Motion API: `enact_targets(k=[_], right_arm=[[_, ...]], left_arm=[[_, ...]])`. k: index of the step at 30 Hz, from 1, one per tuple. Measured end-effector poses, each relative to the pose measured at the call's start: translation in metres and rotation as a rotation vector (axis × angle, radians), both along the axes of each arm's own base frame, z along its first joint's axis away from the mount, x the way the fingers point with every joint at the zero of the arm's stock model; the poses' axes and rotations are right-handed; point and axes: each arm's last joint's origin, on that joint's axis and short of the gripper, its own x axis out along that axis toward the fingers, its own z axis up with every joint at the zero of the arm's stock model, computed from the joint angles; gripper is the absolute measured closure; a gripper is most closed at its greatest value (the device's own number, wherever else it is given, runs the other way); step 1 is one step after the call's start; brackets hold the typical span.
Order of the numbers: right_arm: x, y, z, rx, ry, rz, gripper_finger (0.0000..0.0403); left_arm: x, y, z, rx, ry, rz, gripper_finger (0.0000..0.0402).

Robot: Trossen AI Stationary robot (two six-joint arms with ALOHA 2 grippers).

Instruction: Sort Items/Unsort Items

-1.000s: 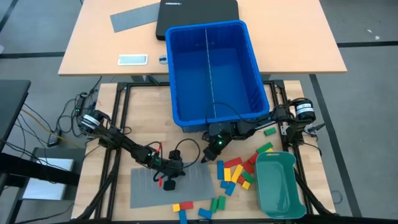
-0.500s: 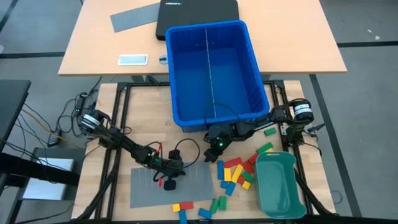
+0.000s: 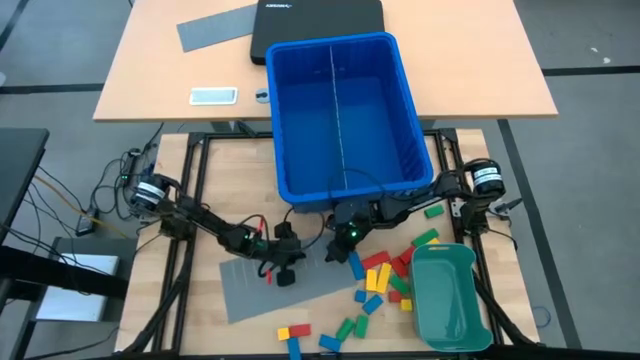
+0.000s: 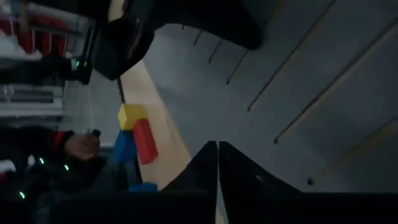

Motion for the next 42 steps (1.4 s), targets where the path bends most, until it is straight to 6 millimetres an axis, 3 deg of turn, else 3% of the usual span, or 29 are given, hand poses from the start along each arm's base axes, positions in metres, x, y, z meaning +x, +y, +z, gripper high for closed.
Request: enact_targets(k=[7,11,17,22,31,36,39,42], right_arm=[[-0.011,-0.019,0.018,-0.07,0.049,-0.114,0.031],[-0.022,-0.024,0.028,-0.192,0.076,-0.111,0.0295],[-0.04,-0.027,0.027,-0.33,0.203,-0.073,0.0344],[-0.041,-0.027,0.023,-0.376,0.217,-0.042,0.0397],[-0.034,-0.029,0.022,-0.393,0.157,-0.071,0.0399],[-0.034,-0.03,0.022,-0.428,0.158,-0.085,0.0398],[-0.037,-0.03,0.017,-0.438,0.159,-0.08,0.04],[-0.042,-0.031,0.01,-0.442,0.186,-0.076,0.04]], left_arm=[[0.001,0.003,0.0,0.029,0.003,-0.051,0.0402],[0.003,0.001,0.002,0.026,-0.003,-0.064,0.0402],[0.008,0.0,0.02,0.015,-0.001,-0.073,0.0402],[0.005,0.004,0.048,-0.018,0.078,-0.005,0.0402],[-0.032,0.021,0.116,-0.426,0.055,0.337,0.0402],[-0.064,0.025,0.117,-0.633,0.311,0.622,0.0402],[-0.078,0.019,0.112,-0.65,0.459,0.702,0.0402],[-0.085,0.011,0.116,-0.72,0.502,0.741,0.0402]])
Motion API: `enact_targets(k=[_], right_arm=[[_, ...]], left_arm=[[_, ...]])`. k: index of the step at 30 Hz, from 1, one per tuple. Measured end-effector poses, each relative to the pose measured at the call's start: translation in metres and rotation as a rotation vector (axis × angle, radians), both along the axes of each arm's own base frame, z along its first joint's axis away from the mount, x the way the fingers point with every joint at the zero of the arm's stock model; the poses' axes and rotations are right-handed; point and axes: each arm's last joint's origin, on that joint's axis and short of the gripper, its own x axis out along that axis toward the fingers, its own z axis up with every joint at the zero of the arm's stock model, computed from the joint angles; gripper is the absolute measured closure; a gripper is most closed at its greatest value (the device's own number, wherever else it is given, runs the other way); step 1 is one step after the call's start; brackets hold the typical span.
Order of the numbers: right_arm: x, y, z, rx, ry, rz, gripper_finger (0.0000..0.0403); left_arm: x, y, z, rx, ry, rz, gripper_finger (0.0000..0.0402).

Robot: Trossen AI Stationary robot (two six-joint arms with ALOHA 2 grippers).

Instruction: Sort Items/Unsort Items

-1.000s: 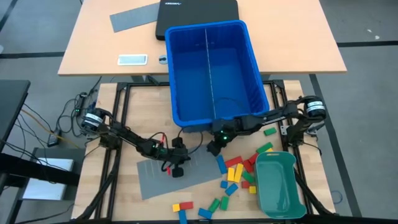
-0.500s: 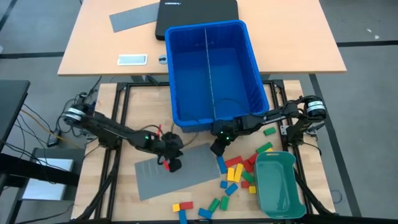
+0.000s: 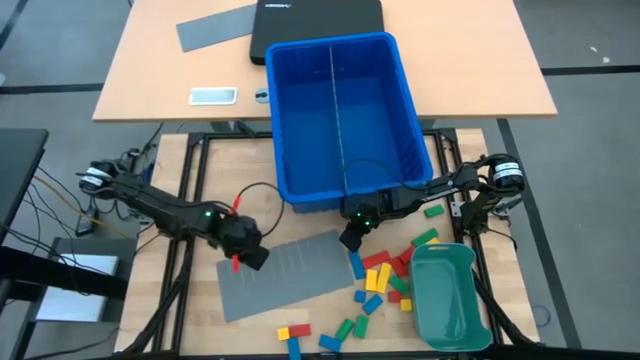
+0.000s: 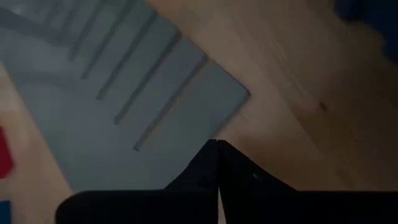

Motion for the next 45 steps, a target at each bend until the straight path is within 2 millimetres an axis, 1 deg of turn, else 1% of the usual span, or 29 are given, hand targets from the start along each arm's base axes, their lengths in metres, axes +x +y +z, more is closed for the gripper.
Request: enact_targets(k=[4,7,9,13,16,20,24,28,31,35,38,40,45], right_arm=[[-0.004,0.001,-0.005,-0.001,0.004,-0.001,0.04],[-0.004,0.0,-0.007,-0.003,-0.019,-0.004,0.0401],[-0.005,0.0,-0.01,-0.009,-0.027,-0.014,0.0401],[-0.007,0.0,-0.012,-0.017,-0.02,-0.021,0.0401],[-0.008,0.0,-0.013,-0.018,-0.018,-0.021,0.0401],[-0.006,0.001,-0.012,-0.015,-0.036,-0.026,0.04],[-0.005,0.003,-0.011,-0.039,-0.05,-0.034,0.0401],[-0.006,0.004,-0.012,-0.065,-0.039,-0.04,0.0401],[-0.007,0.004,-0.013,-0.075,-0.041,-0.048,0.0402],[-0.006,0.003,-0.029,-0.079,0.004,-0.04,0.0402],[-0.001,0.004,-0.042,-0.04,0.014,-0.034,0.0402],[0.002,0.005,-0.046,-0.01,0.003,-0.028,0.0402],[0.004,0.004,-0.048,0.008,-0.02,-0.021,0.0402]], left_arm=[[-0.019,-0.011,0.013,-0.091,0.044,0.126,0.0402],[-0.042,-0.012,0.014,-0.07,0.19,0.241,0.0402],[-0.051,-0.014,0.014,-0.073,0.275,0.264,0.0402],[-0.064,-0.018,0.003,-0.117,0.412,0.232,0.0402],[-0.069,-0.023,-0.011,-0.151,0.44,0.232,0.0402],[-0.069,-0.027,-0.032,-0.187,0.391,0.284,0.0402],[-0.074,-0.028,-0.058,-0.234,0.365,0.332,0.0402],[-0.079,-0.029,-0.076,-0.27,0.341,0.391,0.0402],[-0.082,-0.029,-0.08,-0.265,0.313,0.423,0.0402],[-0.082,-0.03,-0.082,-0.237,0.264,0.419,0.0402],[-0.08,-0.03,-0.081,-0.215,0.207,0.37,0.0402],[-0.079,-0.029,-0.081,-0.195,0.175,0.348,0.0402],[-0.078,-0.029,-0.082,-0.16,0.126,0.29,0.0401]])
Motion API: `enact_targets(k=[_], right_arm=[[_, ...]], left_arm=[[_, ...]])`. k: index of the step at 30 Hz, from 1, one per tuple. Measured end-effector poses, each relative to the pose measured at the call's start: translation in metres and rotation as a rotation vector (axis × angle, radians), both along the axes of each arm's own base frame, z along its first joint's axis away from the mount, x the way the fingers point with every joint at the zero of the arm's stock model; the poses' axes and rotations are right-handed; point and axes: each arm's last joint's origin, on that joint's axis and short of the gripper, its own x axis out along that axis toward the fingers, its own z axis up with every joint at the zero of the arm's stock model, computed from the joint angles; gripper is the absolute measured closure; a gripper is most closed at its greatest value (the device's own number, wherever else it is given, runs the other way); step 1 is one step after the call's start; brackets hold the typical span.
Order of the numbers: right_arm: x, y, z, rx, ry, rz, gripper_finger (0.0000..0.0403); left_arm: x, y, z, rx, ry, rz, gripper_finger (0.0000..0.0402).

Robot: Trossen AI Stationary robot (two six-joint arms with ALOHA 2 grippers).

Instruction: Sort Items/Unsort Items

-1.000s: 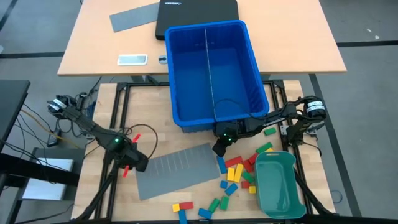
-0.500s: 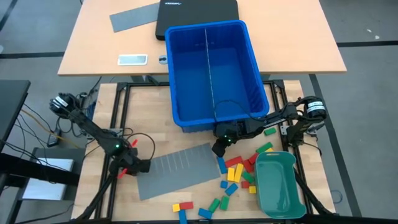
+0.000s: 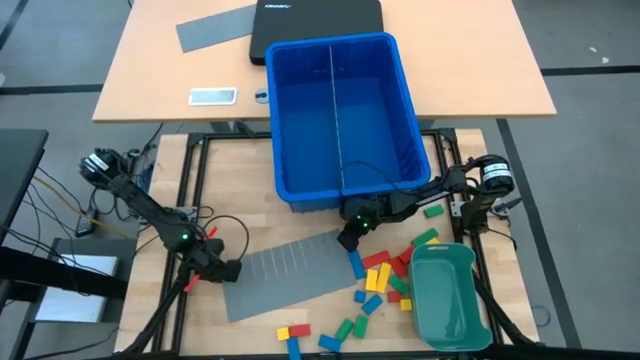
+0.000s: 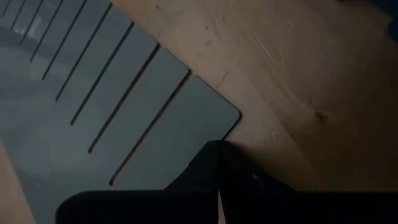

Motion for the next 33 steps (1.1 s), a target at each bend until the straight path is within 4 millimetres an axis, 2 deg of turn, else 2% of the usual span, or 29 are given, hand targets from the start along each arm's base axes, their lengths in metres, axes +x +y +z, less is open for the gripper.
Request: enact_targets(k=[13,15,16,18,20,23,33], right_arm=[[0.002,-0.001,0.001,0.032,-0.036,0.014,0.0402],[0.006,-0.001,0.002,0.04,-0.079,0.021,0.0402],[0.008,0.0,0.004,0.045,-0.095,0.026,0.0403],[0.01,0.0,0.005,0.056,-0.12,0.036,0.0403],[0.011,0.002,0.006,0.062,-0.139,0.041,0.0403],[0.011,0.0,0.006,0.076,-0.136,0.024,0.0403],[0.012,0.002,0.008,0.099,-0.147,0.033,0.0386]], left_arm=[[0.001,-0.001,0.0,0.01,-0.04,-0.09,0.0401],[0.004,-0.001,0.0,0.029,-0.088,-0.093,0.0401],[0.008,-0.001,0.001,0.083,-0.162,-0.073,0.0402],[0.015,0.006,0.002,0.327,-0.347,0.025,0.0402],[0.018,0.009,0.001,0.422,-0.409,0.044,0.0402],[0.026,0.007,0.007,0.384,-0.473,0.074,0.0402],[0.03,0.007,0.008,0.404,-0.511,0.09,0.0401]])
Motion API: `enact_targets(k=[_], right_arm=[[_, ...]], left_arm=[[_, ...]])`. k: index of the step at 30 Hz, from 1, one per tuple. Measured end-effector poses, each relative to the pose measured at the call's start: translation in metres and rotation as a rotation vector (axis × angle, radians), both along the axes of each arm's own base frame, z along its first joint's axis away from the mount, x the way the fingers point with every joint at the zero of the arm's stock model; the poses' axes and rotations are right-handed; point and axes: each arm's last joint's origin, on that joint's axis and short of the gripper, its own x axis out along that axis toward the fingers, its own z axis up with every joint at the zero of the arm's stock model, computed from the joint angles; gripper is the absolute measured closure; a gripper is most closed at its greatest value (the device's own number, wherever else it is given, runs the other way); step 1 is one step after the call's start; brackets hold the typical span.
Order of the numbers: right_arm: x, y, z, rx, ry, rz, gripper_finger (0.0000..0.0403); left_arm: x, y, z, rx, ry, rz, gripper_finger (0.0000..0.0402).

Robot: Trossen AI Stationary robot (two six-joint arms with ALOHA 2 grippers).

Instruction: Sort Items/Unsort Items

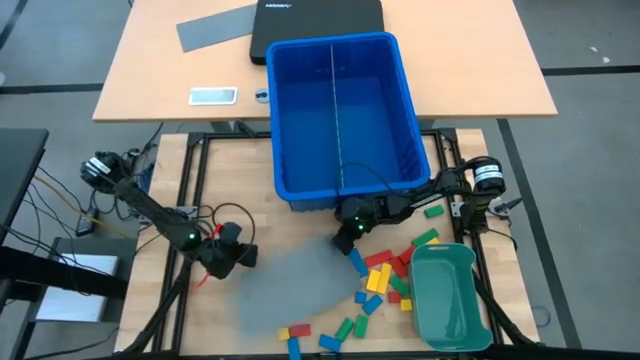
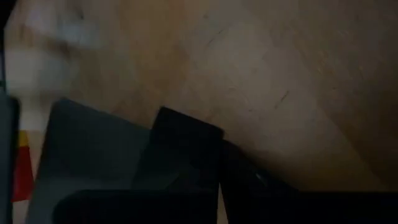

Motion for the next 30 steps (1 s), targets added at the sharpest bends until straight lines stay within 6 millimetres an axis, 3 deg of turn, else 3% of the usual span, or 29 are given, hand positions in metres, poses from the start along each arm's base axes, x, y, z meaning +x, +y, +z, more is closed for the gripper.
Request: enact_targets(k=[7,14,30], right_arm=[[0.008,0.002,0.012,0.052,-0.122,0.018,0.0334],[0.008,0.001,0.013,0.065,-0.121,-0.006,0.0288],[0.008,0.001,0.013,0.072,-0.122,0.012,0.0284]], left_arm=[[0.005,0.0,0.003,-0.029,-0.045,0.02,0.0401],[0.01,-0.001,-0.003,-0.016,-0.054,0.023,0.0401],[0.013,-0.002,-0.003,-0.018,-0.05,-0.018,0.0401]])
